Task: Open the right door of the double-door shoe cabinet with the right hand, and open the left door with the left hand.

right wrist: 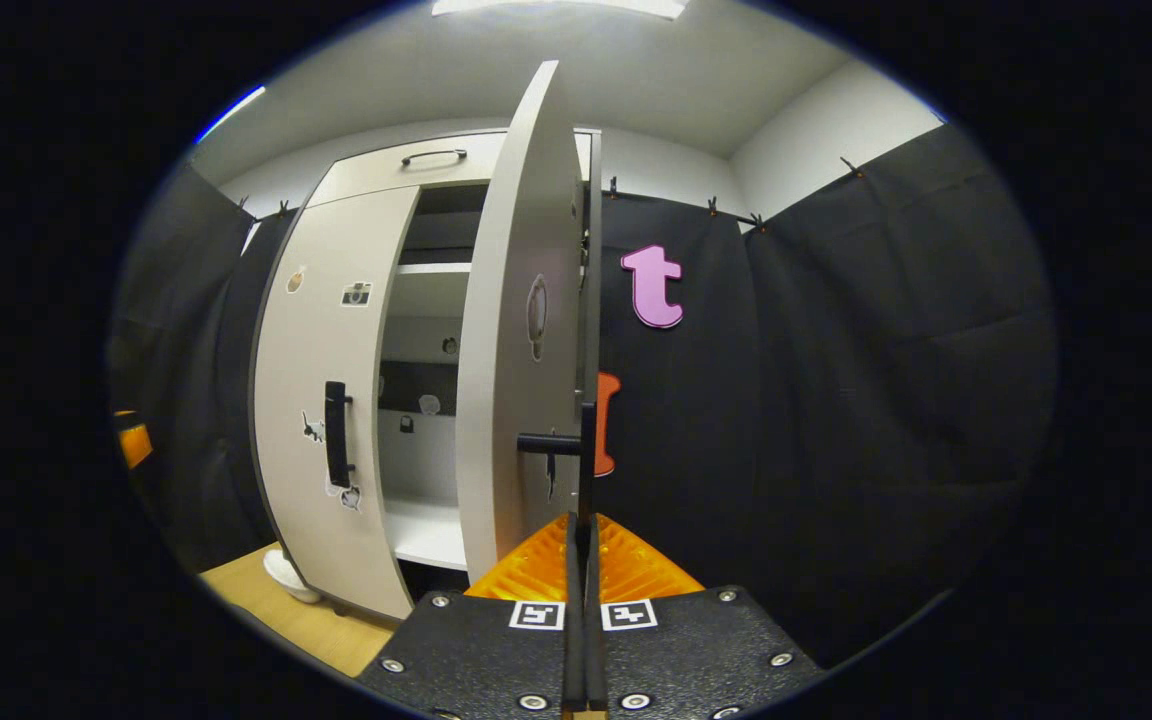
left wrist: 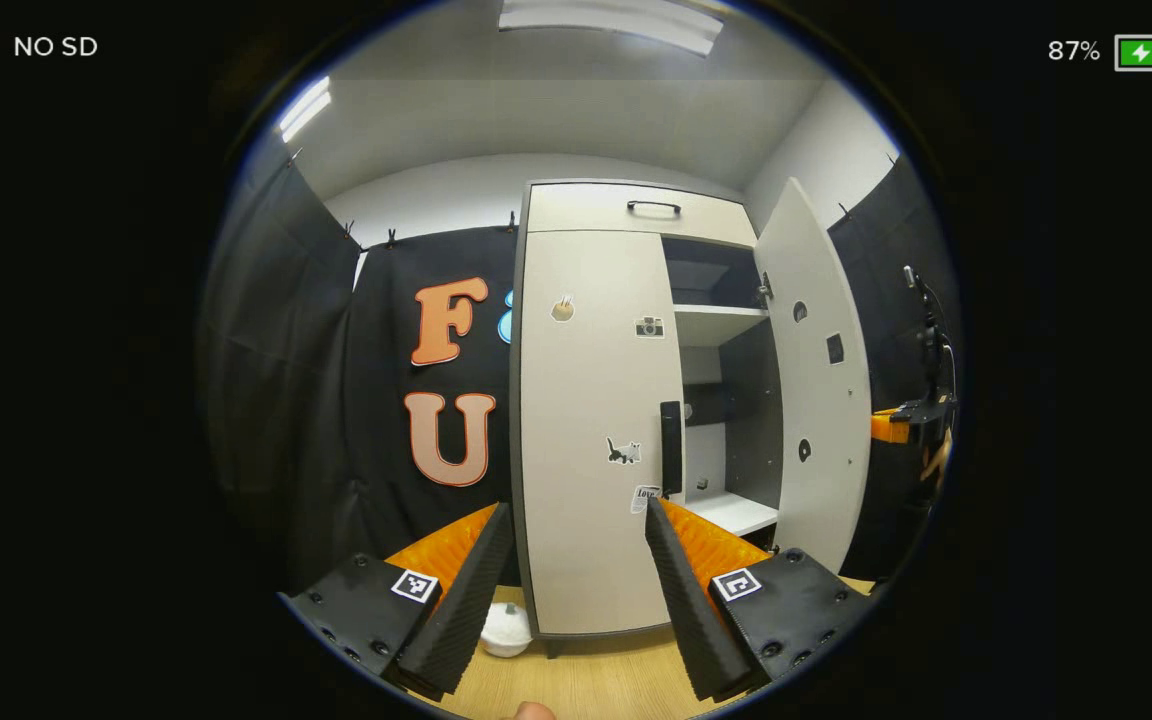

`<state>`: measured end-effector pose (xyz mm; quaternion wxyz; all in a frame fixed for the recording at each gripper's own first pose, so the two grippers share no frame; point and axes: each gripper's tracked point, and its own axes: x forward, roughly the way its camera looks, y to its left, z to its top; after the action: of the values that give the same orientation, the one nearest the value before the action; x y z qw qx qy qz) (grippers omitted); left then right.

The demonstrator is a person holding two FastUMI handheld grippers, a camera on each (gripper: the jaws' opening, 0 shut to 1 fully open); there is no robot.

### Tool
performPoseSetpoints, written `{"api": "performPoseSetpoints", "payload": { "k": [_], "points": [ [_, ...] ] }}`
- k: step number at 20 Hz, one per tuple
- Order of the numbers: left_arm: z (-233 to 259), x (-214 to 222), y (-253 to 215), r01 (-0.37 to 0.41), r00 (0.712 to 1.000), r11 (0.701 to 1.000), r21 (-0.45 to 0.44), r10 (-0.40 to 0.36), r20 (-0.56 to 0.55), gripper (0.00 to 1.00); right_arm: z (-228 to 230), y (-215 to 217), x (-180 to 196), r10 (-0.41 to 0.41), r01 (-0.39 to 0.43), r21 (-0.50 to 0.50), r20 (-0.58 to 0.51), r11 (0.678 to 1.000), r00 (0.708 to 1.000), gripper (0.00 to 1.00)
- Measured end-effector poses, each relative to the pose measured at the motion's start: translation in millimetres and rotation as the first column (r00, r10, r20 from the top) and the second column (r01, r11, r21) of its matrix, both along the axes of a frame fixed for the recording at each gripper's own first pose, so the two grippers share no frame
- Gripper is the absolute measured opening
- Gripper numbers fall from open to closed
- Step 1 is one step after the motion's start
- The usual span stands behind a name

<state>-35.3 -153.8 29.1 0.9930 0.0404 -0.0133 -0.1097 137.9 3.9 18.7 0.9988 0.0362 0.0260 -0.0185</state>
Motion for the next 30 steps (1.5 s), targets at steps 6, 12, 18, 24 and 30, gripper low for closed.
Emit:
{"api": "performPoseSetpoints", "payload": {
  "k": [6,12,18,24,30],
  "points": [
    [-9.8,10.5,-24.2,0.035,0.999,0.999,-0.003,-0.035,-0.024,0.81,-2.2,-6.9,3.3,0.017,-0.017,0.036,0.006,0.999,1.0,0.0],
    [-15.7,29.2,-43.3,0.031,0.999,0.999,0.01,-0.031,-0.029,0.81,4.1,-23.0,-0.1,-0.01,0.007,0.063,0.044,0.998,0.999,0.06],
    [-20.6,56.3,-77.3,0.046,0.998,0.999,0.001,-0.046,-0.035,0.81,11.3,-45.5,-15.1,-0.067,0.062,0.068,0.082,0.996,0.994,0.74],
    [-28.0,98.3,-118.2,0.052,0.998,0.998,0.02,-0.051,-0.041,0.82,11.8,-51.0,-10.6,-0.078,0.07,0.081,0.099,0.994,0.992,0.93],
    [-34.7,146.4,-148.1,0.041,0.997,0.999,0.017,-0.04,-0.064,0.81,11.1,-54.8,-8.1,-0.07,0.061,0.077,0.122,0.995,0.99,0.93]
  ]
}}
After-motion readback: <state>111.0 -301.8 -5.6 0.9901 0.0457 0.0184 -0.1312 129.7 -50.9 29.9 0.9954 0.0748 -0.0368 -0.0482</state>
